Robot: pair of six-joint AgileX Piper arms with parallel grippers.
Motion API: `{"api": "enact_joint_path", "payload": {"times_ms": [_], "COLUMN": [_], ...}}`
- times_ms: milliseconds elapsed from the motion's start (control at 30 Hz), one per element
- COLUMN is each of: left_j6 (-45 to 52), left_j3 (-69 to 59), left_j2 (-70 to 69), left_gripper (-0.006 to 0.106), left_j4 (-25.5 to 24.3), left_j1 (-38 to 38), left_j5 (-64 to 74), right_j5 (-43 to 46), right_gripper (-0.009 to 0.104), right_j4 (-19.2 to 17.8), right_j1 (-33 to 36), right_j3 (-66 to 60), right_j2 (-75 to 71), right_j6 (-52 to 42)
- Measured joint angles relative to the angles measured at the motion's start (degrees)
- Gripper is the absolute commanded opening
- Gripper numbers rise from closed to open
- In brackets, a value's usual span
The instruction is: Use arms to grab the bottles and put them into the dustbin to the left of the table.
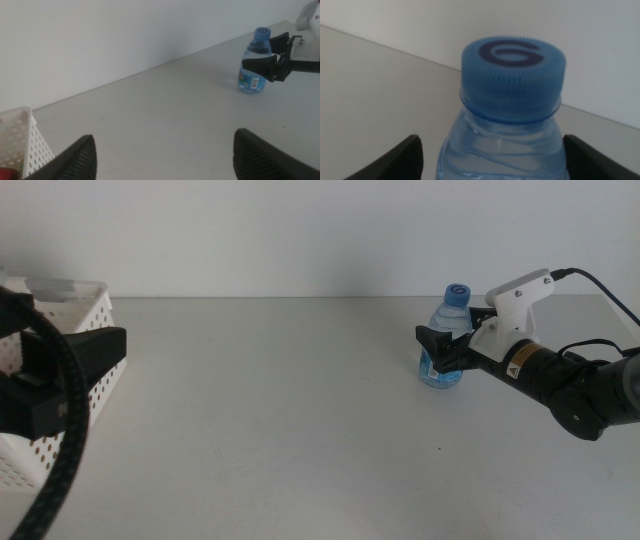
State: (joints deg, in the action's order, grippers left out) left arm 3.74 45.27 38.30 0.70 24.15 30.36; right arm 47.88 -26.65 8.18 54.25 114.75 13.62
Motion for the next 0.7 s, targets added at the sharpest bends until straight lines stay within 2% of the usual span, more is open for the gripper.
{"api": "enact_joint_path", "payload": {"times_ms": [33, 100, 167, 367, 533, 700], "left_j6": [0.0, 0.0, 0.0, 0.0, 0.0, 0.0], "left_j3": [0.0, 0.0, 0.0, 0.0, 0.0, 0.0], "left_j2": [0.0, 0.0, 0.0, 0.0, 0.0, 0.0], "left_gripper": [0.094, 0.094, 0.094, 0.094, 0.094, 0.094], "left_j4": [0.0, 0.0, 0.0, 0.0, 0.0, 0.0], "left_j1": [0.0, 0.0, 0.0, 0.0, 0.0, 0.0], "left_j5": [0.0, 0.0, 0.0, 0.0, 0.0, 0.0], "right_j5": [-0.2, -0.4, -0.4, -3.8, -10.2, -15.7], "right_gripper": [0.065, 0.029, -0.002, -0.001, -0.001, -0.001], "right_j4": [0.1, 0.7, 1.1, 1.1, -3.0, -5.4], "right_j1": [0.1, 0.5, 1.0, 5.2, 11.3, 18.4], "right_j3": [0.2, 0.4, 0.5, 2.3, 11.3, 24.2], "right_j2": [0.3, 0.4, 0.4, -0.4, 0.3, 4.5], "right_j6": [-0.1, -0.2, -0.2, 2.8, 6.0, 9.1]}}
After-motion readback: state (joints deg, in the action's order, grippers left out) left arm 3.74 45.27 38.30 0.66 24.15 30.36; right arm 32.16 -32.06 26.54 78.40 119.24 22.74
